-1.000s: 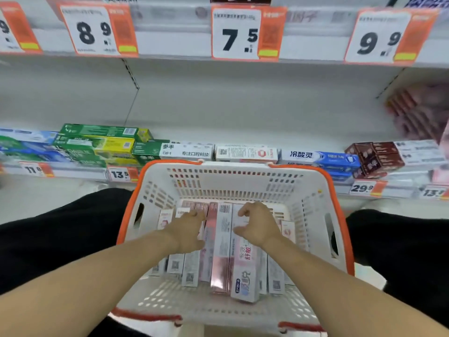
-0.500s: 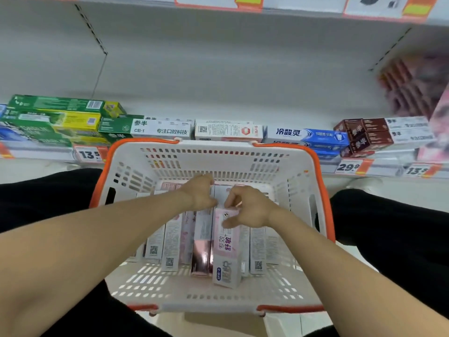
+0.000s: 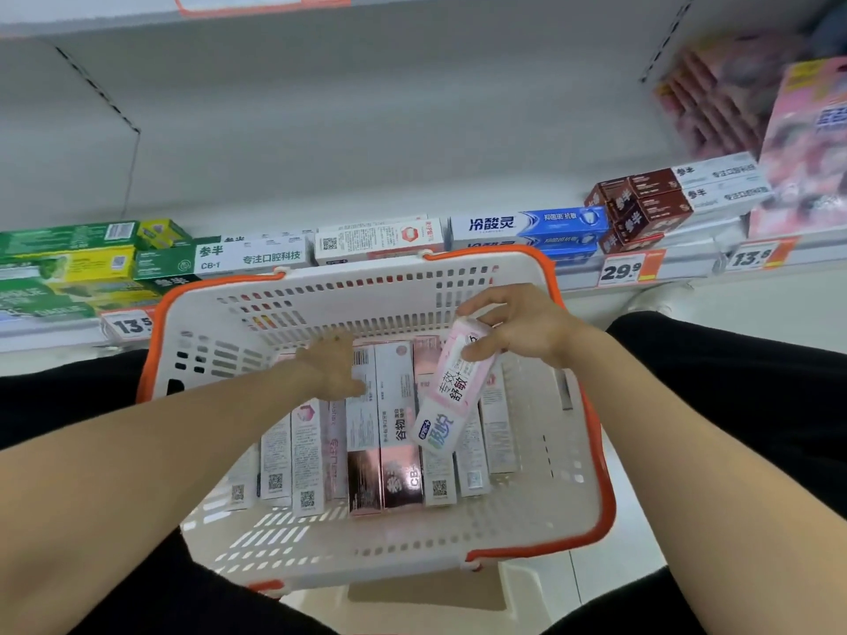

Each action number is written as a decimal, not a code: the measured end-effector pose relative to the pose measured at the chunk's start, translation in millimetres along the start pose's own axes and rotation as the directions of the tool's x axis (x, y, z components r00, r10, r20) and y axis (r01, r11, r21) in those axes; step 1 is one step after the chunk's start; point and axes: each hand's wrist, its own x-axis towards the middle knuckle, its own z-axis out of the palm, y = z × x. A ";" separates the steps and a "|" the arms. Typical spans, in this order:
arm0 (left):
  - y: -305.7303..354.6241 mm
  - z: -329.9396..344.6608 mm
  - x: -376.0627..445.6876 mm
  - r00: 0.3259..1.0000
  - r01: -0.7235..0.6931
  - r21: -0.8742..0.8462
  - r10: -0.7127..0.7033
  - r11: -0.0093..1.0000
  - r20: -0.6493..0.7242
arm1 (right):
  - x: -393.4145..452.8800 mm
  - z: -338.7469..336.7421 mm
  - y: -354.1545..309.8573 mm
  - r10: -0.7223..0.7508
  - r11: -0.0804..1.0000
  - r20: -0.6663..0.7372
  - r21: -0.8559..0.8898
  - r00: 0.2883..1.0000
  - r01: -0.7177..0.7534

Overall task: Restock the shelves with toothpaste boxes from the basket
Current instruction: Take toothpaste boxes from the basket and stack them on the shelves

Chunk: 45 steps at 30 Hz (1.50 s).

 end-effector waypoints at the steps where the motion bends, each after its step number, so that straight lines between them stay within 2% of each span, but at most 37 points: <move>1: -7.6 0.8 -3.6 0.997 0.026 0.000 -0.026 1.000 0.077 | 2.2 3.1 0.7 0.006 1.000 0.009 -0.012 1.000 -0.006; 3: -18.8 3.3 -15.7 0.980 0.052 0.066 -0.064 0.996 0.190 | 6.6 12.3 -0.2 0.017 0.999 0.033 -0.040 0.999 -0.015; 5: -27.0 6.7 -25.0 0.980 0.025 0.175 -0.059 0.984 0.189 | 10.7 23.0 -3.2 0.015 0.998 0.049 -0.059 0.999 -0.012; 6: -29.5 8.7 -27.0 0.986 -0.003 0.162 -0.024 0.987 0.166 | 12.5 28.2 -5.0 0.011 0.998 0.051 -0.069 0.999 -0.008; 9: -31.0 11.1 -31.2 0.992 -0.071 0.032 0.067 0.997 0.105 | 15.2 41.7 -10.6 0.010 0.993 0.073 -0.117 0.997 -0.001; 12: -33.1 10.4 -35.2 0.995 -0.091 -0.056 0.093 0.994 0.045 | 16.1 51.8 -17.0 0.019 0.982 0.116 -0.188 0.993 0.003; 16: -39.9 7.4 -40.5 0.997 -0.015 -0.144 0.004 0.989 -0.072 | 14.0 59.9 -29.8 0.027 0.965 0.177 -0.260 0.984 0.021; 19: -47.6 -4.9 -53.1 0.992 0.122 -0.305 -0.119 0.944 0.029 | 9.9 59.1 -44.0 0.020 0.962 0.191 -0.271 0.981 0.034; 23: -68.7 -42.0 -76.7 0.986 0.140 -0.395 -0.089 0.908 0.144 | 5.6 47.9 -61.4 0.008 0.983 0.162 -0.183 0.987 0.022; 26: -83.8 -72.4 -100.3 0.991 0.087 -0.588 -0.009 0.804 0.135 | 7.3 35.2 -68.3 -0.014 0.999 0.122 0.048 0.992 0.008; 29: -95.2 -100.1 -126.8 0.996 -0.043 -0.711 0.088 0.702 0.027 | 6.4 27.4 -73.6 -0.059 0.951 0.112 0.308 0.992 0.022; 32: -94.9 -124.1 -151.4 0.973 -0.203 -0.875 0.187 0.440 -0.132 | 1.4 22.7 -77.7 -0.149 0.872 0.110 0.483 0.983 0.078; 34: -84.8 -130.7 -160.7 0.942 -0.317 -0.911 0.194 0.262 -0.272 | -2.3 18.9 -80.5 -0.212 0.807 0.116 0.580 0.970 0.107; 36: -71.5 -129.5 -159.8 0.925 -0.370 -0.924 0.129 0.091 -0.358 | -5.4 17.3 -84.0 -0.233 0.782 0.110 0.612 0.966 0.119; 38: -59.2 -126.7 -151.2 0.934 -0.358 -0.934 0.026 0.009 -0.357 | -7.8 17.3 -86.8 -0.233 0.788 0.105 0.603 0.967 0.125; 41: -45.9 -121.3 -139.2 0.938 -0.328 -0.940 -0.086 0.090 -0.335 | -7.7 16.5 -86.0 -0.230 0.809 0.091 0.571 0.969 0.138; 45: -34.0 -107.2 -133.0 0.951 -0.292 -0.931 -0.034 0.218 -0.306 | -5.1 20.6 -83.4 -0.183 0.892 0.080 0.432 0.980 0.131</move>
